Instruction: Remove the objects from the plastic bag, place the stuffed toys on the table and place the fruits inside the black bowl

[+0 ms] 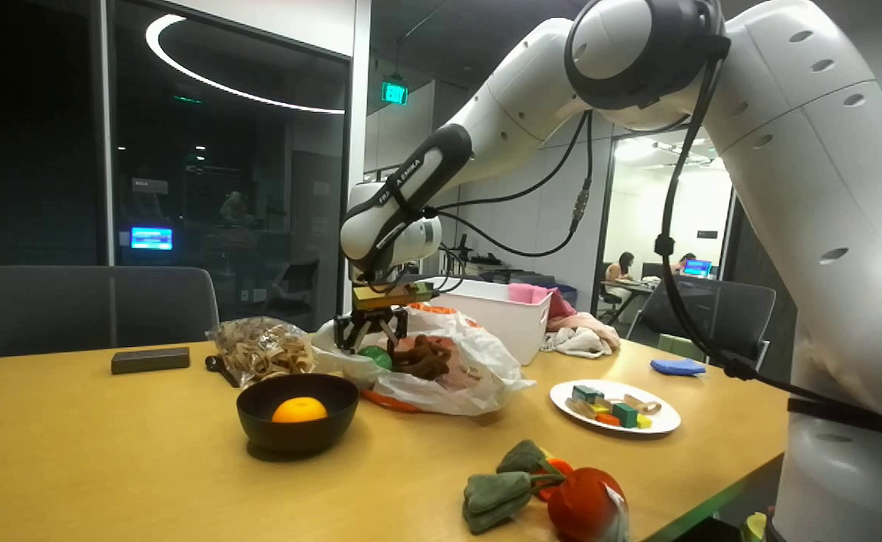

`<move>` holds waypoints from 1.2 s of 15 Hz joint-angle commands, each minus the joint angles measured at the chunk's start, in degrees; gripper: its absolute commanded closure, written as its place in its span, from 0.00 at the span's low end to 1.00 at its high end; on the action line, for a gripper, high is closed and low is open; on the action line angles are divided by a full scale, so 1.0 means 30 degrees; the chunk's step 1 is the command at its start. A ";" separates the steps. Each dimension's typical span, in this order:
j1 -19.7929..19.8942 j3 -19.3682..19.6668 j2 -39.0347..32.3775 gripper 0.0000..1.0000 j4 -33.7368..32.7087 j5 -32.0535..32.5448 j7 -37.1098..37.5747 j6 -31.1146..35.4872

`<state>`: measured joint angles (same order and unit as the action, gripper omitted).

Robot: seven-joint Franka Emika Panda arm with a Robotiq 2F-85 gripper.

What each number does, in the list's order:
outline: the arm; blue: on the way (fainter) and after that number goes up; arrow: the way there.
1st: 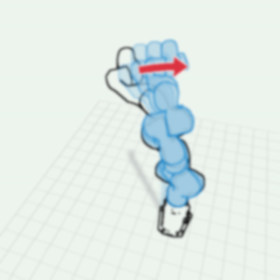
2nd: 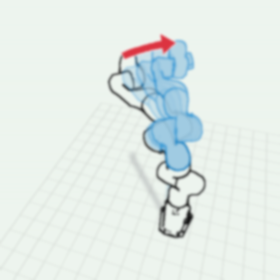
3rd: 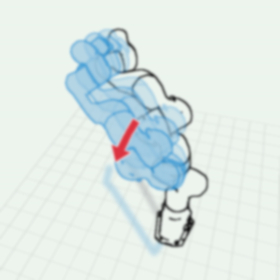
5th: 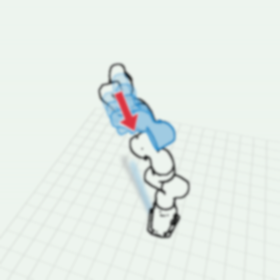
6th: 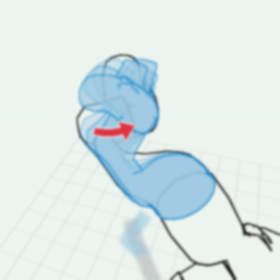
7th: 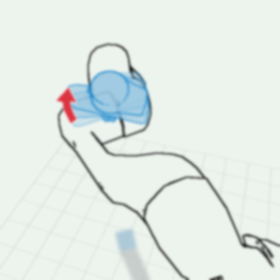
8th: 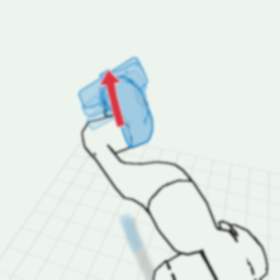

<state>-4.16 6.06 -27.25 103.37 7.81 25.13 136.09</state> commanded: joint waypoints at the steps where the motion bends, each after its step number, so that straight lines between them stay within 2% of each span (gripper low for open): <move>1: -0.0094 -0.0015 0.0398 0.43 -0.0157 -0.0210 -0.0290 -0.0368; 6: -0.0943 0.0302 0.2780 0.43 0.1002 0.2032 -0.0385 -0.0937; 8: -0.1397 0.0427 0.3740 0.43 0.1295 0.3851 -0.0092 -0.2079; 10: -0.1326 -0.0242 0.4767 0.43 0.1625 0.4401 -0.1084 -0.3809; 12: -0.1077 -0.1161 0.5787 0.43 0.2260 0.3757 -0.3229 -0.4668; 18: -0.1014 -0.3315 0.7640 0.43 0.4215 0.0611 -0.8630 -0.4784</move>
<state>-7.66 -1.41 -7.68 112.39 13.09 6.65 121.74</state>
